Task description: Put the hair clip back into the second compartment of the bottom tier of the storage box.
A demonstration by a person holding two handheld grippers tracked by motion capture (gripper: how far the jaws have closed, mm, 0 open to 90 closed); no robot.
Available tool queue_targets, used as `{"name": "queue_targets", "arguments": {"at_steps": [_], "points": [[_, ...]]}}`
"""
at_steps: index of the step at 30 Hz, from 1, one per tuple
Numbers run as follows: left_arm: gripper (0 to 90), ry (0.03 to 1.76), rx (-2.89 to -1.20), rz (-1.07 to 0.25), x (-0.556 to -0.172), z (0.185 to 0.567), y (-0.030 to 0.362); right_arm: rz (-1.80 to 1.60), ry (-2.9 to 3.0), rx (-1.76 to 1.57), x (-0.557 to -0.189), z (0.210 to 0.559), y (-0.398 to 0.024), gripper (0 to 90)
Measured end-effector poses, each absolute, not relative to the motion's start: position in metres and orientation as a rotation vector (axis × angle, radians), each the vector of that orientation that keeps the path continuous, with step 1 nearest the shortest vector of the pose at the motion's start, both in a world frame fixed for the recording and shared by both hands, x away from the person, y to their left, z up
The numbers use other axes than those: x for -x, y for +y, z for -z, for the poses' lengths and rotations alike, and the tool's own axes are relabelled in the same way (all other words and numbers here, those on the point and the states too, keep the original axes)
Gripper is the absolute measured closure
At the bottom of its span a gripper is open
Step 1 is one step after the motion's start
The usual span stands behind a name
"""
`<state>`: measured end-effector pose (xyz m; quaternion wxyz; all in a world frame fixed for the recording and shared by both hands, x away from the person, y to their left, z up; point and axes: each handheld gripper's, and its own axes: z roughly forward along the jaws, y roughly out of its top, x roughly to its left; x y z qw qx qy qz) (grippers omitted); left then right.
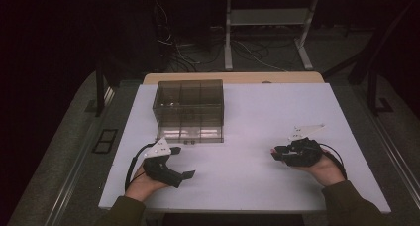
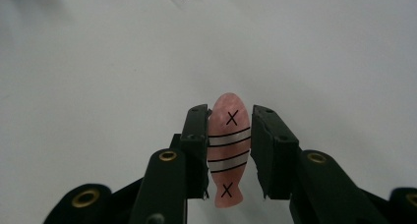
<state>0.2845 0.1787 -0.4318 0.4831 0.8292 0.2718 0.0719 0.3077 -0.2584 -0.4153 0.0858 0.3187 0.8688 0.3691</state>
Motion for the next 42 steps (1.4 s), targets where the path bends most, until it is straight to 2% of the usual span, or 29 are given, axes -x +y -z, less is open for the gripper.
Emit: {"name": "queue_targets", "arguments": {"at_steps": [42], "points": [[0.0,0.611,-2.001,-0.16,-0.281,0.431,0.173,-1.242,2.606,-0.891,-0.334,0.404,-0.207,67.3]]}}
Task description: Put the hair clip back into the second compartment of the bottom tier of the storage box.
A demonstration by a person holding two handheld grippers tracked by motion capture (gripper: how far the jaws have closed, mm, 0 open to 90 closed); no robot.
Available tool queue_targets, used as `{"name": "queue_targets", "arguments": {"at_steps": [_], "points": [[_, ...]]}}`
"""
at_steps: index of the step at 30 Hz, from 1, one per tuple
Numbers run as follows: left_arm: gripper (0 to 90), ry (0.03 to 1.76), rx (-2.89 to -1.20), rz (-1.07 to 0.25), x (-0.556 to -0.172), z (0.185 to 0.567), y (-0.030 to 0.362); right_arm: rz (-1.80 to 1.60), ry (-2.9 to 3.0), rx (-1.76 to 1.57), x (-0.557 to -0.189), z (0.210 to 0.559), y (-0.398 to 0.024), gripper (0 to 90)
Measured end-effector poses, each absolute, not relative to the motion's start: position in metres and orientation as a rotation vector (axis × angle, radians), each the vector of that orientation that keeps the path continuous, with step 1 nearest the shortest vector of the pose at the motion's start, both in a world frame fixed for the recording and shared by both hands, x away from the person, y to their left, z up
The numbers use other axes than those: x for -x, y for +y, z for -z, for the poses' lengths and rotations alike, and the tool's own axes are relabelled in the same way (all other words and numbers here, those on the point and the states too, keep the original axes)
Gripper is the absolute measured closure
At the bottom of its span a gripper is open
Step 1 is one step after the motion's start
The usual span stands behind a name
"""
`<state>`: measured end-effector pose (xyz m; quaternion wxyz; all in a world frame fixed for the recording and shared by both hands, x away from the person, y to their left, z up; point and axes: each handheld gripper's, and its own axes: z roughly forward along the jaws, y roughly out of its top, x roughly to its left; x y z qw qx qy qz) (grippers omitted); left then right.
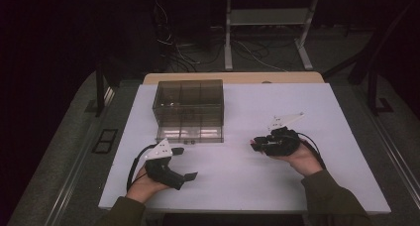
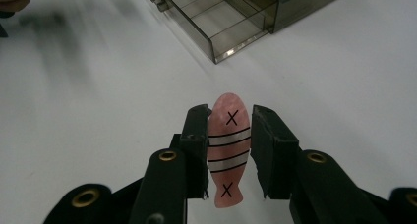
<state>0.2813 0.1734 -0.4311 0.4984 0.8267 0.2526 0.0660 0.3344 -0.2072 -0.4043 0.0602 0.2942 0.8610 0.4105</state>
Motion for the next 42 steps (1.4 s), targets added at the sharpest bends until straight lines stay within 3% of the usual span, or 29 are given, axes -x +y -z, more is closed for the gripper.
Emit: {"name": "queue_targets", "arguments": {"at_steps": [42], "points": [[0.0,0.623,-1.996,-0.158,-0.281,0.431,0.174,-1.317,2.631,-0.809,-0.368,0.399,-0.147,67.3]]}}
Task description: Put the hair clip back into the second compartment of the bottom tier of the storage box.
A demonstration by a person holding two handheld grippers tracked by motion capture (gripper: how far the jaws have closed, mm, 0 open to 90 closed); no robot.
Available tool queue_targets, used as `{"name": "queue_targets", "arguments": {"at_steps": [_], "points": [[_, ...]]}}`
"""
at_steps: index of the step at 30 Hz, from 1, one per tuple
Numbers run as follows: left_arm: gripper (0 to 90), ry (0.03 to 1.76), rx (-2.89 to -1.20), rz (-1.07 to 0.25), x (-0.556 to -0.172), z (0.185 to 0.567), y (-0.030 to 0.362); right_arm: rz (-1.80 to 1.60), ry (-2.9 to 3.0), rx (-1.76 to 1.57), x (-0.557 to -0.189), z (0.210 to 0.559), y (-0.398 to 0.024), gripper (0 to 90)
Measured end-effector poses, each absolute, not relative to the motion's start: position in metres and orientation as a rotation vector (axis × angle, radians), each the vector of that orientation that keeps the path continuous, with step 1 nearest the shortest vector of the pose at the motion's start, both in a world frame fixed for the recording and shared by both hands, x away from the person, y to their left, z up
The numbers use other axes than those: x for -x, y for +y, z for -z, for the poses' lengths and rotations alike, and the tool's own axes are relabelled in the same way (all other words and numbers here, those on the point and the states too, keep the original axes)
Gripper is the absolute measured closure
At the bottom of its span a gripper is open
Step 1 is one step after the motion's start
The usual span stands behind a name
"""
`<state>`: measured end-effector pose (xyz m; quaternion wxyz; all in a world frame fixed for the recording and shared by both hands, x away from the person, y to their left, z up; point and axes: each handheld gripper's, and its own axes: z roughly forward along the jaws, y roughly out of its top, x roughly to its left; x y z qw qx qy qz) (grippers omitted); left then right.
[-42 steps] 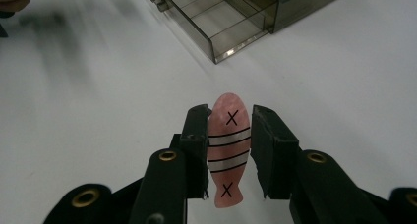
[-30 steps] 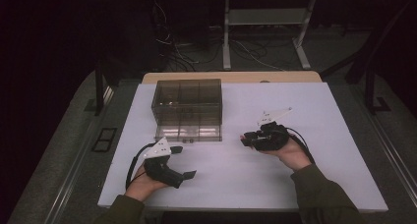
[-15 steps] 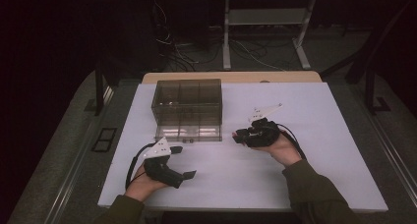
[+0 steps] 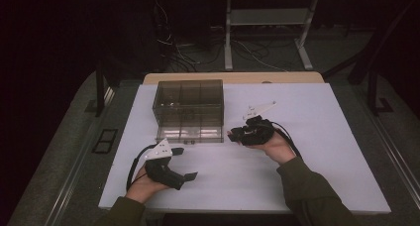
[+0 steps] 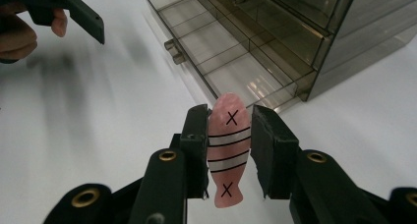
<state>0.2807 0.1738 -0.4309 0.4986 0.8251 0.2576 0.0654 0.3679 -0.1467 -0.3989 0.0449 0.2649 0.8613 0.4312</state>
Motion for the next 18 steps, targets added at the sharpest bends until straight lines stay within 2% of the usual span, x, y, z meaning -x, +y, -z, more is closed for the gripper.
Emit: {"name": "queue_targets", "arguments": {"at_steps": [18], "points": [[0.0,0.623,-2.007,-0.163,-0.281,0.431,0.174,-1.336,2.627,-0.783,-0.381,0.397,-0.126,67.3]]}}
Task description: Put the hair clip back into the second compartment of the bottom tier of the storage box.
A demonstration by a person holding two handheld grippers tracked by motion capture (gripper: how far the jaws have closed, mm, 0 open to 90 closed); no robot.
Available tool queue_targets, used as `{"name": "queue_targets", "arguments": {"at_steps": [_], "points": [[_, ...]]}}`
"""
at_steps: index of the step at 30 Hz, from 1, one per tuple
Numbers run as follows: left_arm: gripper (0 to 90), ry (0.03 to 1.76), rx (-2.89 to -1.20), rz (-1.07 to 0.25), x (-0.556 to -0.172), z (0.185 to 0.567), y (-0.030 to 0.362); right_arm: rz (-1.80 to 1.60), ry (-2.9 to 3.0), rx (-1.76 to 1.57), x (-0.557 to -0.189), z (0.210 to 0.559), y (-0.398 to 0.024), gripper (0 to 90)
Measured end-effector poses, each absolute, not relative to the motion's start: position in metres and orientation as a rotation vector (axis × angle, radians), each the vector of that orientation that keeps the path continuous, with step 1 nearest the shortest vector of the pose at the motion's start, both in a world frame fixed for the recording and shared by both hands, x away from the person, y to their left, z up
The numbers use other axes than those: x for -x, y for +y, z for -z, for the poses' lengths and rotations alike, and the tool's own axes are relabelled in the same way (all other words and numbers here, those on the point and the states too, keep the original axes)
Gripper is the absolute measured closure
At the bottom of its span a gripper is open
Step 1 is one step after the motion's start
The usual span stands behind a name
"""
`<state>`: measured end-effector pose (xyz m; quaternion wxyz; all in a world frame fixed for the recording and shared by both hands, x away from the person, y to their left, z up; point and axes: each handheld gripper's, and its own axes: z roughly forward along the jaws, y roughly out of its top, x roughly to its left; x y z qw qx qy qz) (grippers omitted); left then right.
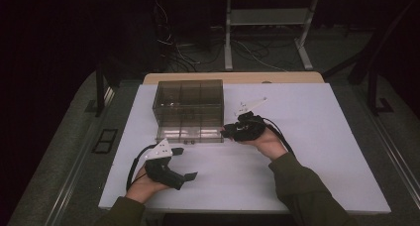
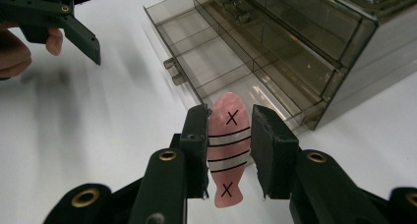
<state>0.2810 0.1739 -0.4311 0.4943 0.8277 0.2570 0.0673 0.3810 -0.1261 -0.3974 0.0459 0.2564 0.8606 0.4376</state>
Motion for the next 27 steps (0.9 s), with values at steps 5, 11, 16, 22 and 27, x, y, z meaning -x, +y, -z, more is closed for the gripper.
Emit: {"name": "queue_targets", "arguments": {"at_steps": [5,11,16,22,27], "points": [[0.0,0.624,-2.006,-0.161,-0.281,0.431,0.174,-1.351,2.619,-0.771,-0.385,0.394,-0.119,67.3],[0.0,0.623,-2.002,-0.161,-0.281,0.431,0.173,-1.361,2.624,-0.759,-0.388,0.393,-0.109,67.3],[0.0,0.624,-1.999,-0.16,-0.28,0.431,0.173,-1.368,2.624,-0.751,-0.392,0.393,-0.098,67.4],[0.0,0.618,-2.002,-0.161,-0.28,0.431,0.173,-1.369,2.628,-0.732,-0.397,0.391,-0.083,67.3],[0.0,0.616,-2.001,-0.166,-0.28,0.431,0.173,-1.37,2.626,-0.722,-0.402,0.391,-0.072,67.3]]}}
